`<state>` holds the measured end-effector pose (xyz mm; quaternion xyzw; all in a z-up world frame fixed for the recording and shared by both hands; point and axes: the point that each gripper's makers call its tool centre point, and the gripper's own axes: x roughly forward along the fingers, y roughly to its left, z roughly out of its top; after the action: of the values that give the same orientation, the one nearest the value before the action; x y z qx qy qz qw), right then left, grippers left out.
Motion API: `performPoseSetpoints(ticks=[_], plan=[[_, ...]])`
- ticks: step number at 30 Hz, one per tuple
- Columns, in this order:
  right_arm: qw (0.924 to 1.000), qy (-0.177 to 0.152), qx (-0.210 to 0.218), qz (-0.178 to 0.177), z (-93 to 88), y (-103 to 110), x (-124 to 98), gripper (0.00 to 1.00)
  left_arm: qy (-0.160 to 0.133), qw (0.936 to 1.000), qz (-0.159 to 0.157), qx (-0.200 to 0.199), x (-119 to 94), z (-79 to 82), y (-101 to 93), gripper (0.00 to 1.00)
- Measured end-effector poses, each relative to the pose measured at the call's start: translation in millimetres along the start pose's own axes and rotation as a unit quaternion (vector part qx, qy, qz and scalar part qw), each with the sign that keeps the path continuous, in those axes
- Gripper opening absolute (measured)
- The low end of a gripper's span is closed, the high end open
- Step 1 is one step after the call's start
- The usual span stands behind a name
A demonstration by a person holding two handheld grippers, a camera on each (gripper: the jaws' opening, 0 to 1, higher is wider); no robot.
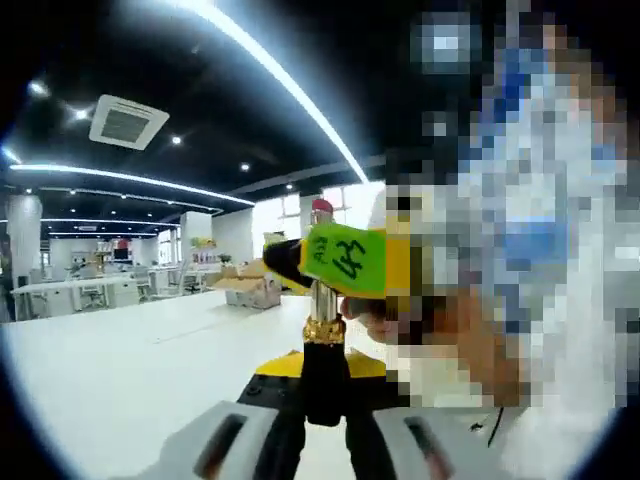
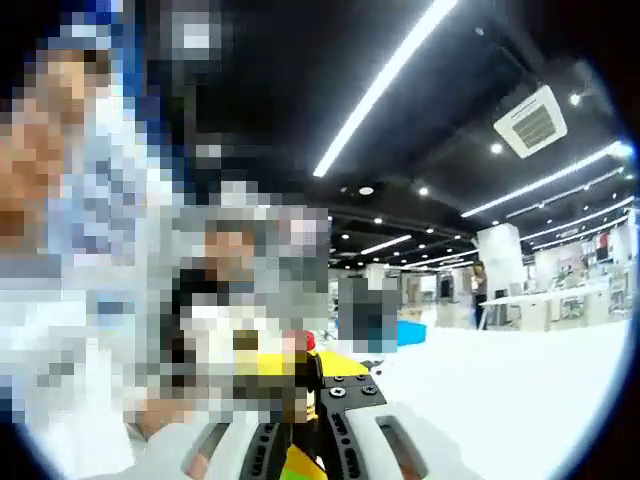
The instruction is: Unscrew the lipstick cap, remove the lipstick, and put the cap back on the lipstick
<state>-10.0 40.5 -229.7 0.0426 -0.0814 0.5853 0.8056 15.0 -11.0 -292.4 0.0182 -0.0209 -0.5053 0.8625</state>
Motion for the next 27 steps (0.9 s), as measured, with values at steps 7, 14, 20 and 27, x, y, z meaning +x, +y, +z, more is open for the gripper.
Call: performPoseSetpoints(ticks=[7,14,20,27], plan=[[0.9982,-0.003,-0.024,-0.055,-7.0,-12,6,0.06,-0.015,0.9879,0.148,0.044,-2,-3.0,26.6,0.14],[0.9978,0.003,-0.037,-0.055,-1.9,-12,2,0.06,0.002,0.9878,0.133,0.081,-2,-1.7,19.5,0.15],[0.9998,-0.004,-0.010,-0.018,5.4,-3,-4,0.06,-0.008,0.9969,0.045,0.063,2,4.1,-1.8,0.25],[0.9980,-0.013,0.047,0.040,10.1,4,-12,0.06,-0.017,0.9959,-0.086,0.023,-1,7.5,-28.4,0.35]])
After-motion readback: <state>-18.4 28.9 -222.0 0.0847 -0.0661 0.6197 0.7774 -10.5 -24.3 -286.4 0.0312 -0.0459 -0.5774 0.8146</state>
